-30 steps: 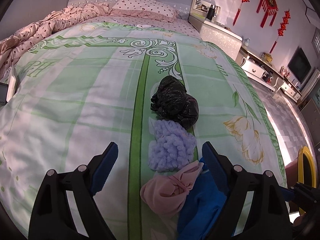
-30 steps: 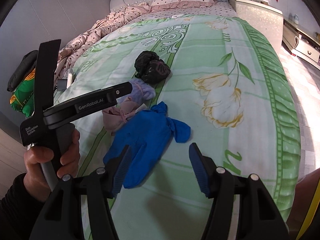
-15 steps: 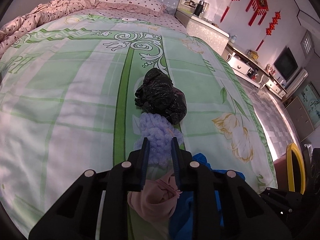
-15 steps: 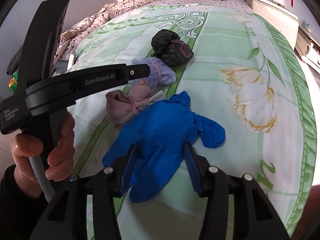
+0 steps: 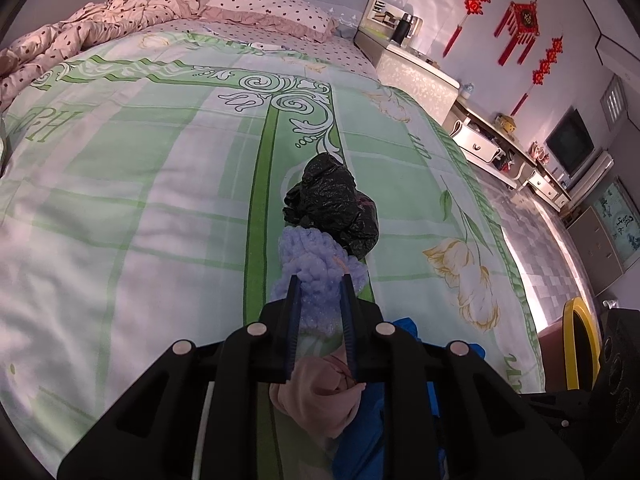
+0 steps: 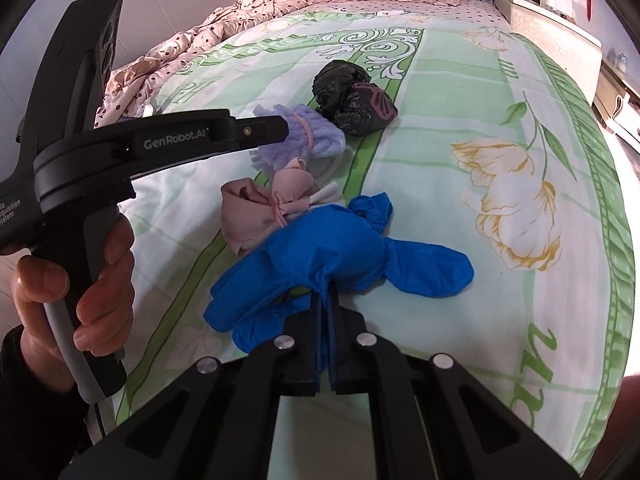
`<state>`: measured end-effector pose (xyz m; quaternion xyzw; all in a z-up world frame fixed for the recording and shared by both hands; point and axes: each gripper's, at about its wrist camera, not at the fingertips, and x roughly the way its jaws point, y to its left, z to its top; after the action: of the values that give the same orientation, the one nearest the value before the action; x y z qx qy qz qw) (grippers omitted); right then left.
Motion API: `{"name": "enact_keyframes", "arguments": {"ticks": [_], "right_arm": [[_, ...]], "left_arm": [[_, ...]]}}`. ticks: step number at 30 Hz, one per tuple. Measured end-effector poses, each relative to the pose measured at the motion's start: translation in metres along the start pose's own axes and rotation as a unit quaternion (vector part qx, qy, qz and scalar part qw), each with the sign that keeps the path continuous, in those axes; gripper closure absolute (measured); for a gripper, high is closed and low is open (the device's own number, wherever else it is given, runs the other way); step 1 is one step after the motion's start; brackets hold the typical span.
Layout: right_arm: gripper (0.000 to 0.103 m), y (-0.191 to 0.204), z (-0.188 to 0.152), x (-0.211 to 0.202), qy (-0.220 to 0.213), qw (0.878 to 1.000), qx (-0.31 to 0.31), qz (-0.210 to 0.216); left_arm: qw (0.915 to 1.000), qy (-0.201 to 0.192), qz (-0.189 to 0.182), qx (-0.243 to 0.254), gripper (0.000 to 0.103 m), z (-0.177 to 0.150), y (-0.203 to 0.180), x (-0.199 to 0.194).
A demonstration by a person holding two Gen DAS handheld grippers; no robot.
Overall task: Collect trash
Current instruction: 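Grasp the lavender knitted ball with the left tool while the right tool grasps the blue glove, then carry the knitted ball and blue glove toward the yellow bin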
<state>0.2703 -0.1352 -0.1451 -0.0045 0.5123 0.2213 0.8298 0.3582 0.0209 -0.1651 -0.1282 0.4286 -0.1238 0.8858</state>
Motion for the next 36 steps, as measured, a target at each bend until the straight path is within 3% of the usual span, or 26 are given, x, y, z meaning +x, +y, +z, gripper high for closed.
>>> {"name": "enact_keyframes", "arguments": {"ticks": [17,36], "right_arm": [[0.101,-0.007,-0.008,-0.072,-0.067,0.998,0.014,-0.003],[0.101,-0.037,-0.029,-0.192,-0.167,0.985,0.044,-0.030]], "left_arm": [[0.9992,-0.038,0.009,0.011,0.085,0.005,-0.011,-0.059],[0.9942,-0.092,-0.013,0.054,0.085,-0.002,-0.088,-0.146]]}}
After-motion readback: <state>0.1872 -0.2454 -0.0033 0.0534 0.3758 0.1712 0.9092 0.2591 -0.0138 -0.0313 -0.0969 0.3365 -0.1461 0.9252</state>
